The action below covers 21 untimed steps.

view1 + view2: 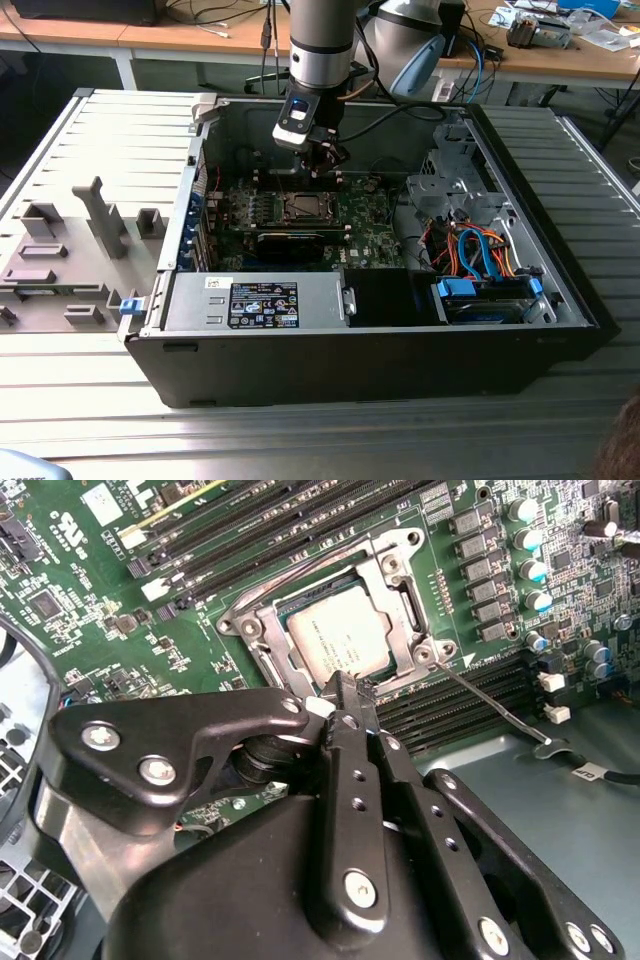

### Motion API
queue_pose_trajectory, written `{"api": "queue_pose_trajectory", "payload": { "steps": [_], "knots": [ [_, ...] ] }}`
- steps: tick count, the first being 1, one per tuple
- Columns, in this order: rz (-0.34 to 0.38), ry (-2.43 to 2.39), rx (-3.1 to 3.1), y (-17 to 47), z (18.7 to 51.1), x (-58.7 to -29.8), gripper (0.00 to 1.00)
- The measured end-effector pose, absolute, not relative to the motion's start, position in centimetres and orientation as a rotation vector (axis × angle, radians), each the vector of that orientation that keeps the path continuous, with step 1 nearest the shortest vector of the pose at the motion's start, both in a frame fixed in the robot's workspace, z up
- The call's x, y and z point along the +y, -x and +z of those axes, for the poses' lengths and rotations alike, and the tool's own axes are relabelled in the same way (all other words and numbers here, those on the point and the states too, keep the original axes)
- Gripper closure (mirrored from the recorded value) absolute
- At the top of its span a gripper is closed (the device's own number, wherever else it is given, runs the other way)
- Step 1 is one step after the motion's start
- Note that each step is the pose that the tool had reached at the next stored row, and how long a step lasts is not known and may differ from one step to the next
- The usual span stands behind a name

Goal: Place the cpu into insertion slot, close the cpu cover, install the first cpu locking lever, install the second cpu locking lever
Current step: 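Install the first cpu locking lever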

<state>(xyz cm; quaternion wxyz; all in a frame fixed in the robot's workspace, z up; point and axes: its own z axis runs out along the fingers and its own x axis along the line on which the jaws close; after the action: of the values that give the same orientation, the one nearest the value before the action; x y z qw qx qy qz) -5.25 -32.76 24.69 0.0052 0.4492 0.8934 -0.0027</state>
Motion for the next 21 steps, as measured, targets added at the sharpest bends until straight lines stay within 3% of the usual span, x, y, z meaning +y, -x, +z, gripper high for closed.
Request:
{"api": "queue_pose_trajectory", "payload": {
  "steps": [21],
  "knots": [
    [-0.008, -1.382, 2.810, 5.25, 24.68, -32.76, 0.89]
  ]
}}
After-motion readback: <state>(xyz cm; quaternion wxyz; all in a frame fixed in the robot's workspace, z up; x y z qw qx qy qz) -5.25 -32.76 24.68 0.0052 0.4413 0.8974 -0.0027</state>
